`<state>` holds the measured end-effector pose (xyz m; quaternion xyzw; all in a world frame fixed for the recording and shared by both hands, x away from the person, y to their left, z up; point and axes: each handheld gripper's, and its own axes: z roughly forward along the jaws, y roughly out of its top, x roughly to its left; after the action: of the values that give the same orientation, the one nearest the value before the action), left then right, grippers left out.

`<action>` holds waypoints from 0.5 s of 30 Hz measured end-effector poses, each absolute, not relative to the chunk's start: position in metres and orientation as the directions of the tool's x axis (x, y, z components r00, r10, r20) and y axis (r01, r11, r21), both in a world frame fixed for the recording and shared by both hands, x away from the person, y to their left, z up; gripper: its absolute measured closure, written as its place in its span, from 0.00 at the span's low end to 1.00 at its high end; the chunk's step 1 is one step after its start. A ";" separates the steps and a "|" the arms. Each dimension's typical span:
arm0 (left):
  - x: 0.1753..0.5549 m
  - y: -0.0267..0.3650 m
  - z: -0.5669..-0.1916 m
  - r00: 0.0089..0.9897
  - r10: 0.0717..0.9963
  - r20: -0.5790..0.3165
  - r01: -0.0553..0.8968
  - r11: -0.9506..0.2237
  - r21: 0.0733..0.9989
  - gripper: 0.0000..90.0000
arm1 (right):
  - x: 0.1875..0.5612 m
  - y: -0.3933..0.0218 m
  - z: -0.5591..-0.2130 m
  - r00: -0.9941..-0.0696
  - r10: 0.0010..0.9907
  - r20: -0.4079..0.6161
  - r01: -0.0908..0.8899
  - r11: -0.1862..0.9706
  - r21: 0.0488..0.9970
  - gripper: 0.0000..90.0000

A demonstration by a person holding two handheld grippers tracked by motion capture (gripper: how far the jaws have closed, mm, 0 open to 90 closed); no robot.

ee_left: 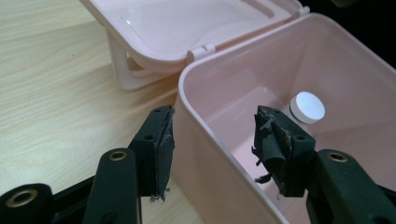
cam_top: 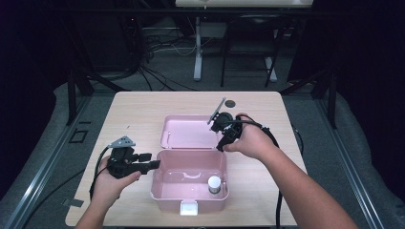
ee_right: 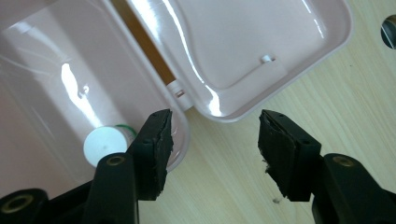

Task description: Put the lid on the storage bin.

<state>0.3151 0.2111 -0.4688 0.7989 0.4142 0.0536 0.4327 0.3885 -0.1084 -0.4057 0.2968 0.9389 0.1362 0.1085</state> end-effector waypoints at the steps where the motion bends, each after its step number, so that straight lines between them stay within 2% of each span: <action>1: 0.315 0.211 -0.469 0.650 0.708 -0.274 0.619 -0.285 0.732 0.53 | 0.390 -0.110 -0.407 -0.794 0.597 -0.119 0.537 0.779 0.323 0.49; 15: 0.314 0.206 -0.474 0.652 0.713 -0.259 0.629 -0.317 0.710 0.68 | 0.407 -0.118 -0.414 -0.715 0.691 -0.101 0.629 0.700 0.338 0.50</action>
<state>0.3145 0.2062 -0.4741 0.8099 0.4142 0.0509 0.4121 0.4068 -0.1184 -0.4141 0.3606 0.9153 0.1410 0.1108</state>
